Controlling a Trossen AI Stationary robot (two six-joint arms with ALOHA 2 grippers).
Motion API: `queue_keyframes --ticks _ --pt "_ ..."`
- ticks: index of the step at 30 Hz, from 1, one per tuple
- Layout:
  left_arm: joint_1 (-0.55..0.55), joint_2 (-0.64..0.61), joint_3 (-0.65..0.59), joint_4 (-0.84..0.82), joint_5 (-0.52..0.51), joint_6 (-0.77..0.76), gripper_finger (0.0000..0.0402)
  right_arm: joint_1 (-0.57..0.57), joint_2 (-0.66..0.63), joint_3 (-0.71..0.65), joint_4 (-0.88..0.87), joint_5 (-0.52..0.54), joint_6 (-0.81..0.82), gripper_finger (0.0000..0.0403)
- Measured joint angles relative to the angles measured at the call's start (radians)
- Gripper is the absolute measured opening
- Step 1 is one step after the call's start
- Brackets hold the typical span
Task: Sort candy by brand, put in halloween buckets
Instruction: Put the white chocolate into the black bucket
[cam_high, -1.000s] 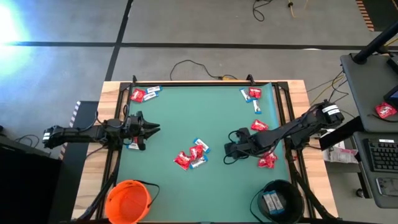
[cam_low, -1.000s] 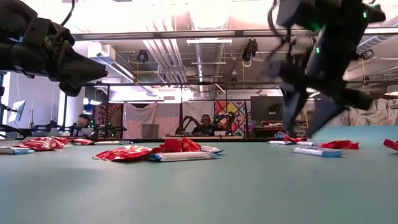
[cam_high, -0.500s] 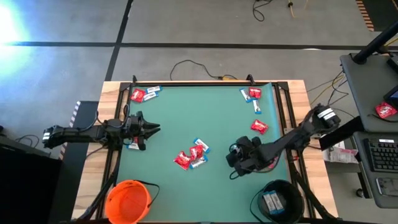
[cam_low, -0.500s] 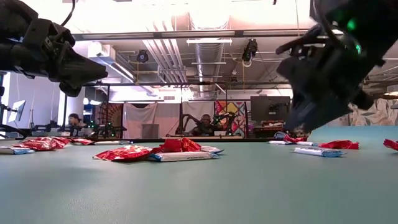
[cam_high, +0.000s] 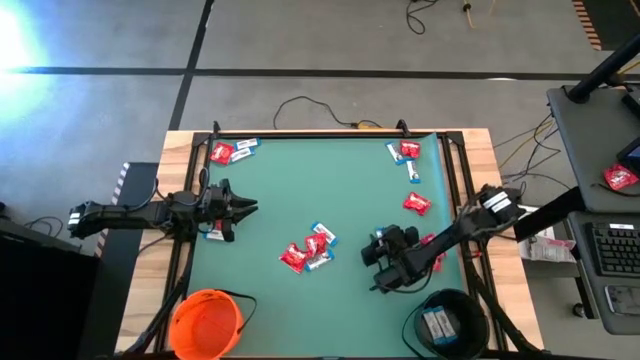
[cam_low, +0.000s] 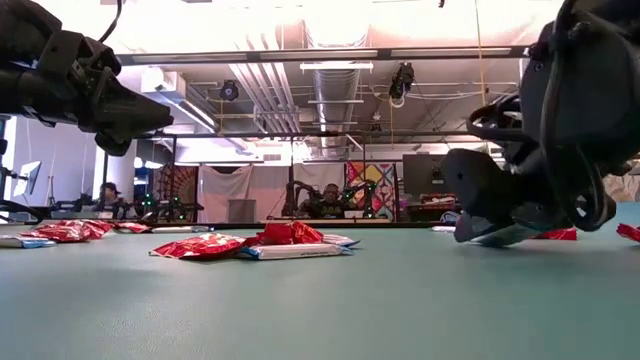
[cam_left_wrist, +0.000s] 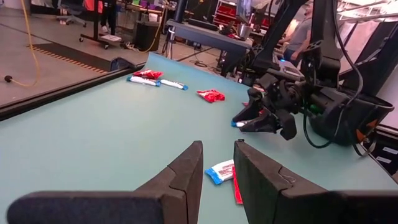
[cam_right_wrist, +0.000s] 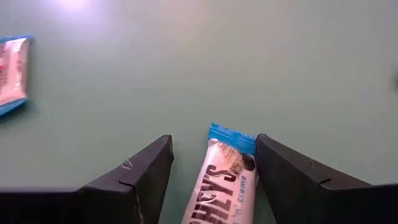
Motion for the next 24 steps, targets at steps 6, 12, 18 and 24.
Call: queue_keyframes --ticks 6,12,18,24 --pt "0.0 -0.001 0.0 0.0 0.0 0.0 0.0076 0.032 -0.048 0.012 -0.026 0.055 -0.032 0.0219" --pt "0.0 0.0 0.0 0.0 0.0 0.0 0.0076 0.036 -0.075 0.012 -0.027 -0.02 -0.107 0.0219" --pt "0.0 0.0 0.0 0.0 0.0 0.0 0.0076 0.042 -0.048 0.012 -0.023 -0.126 -0.108 0.0219" --pt "0.0 0.0 0.0 0.0 0.0 0.0 0.0076 -0.024 0.021 0.014 0.012 -0.066 -0.157 0.0219"
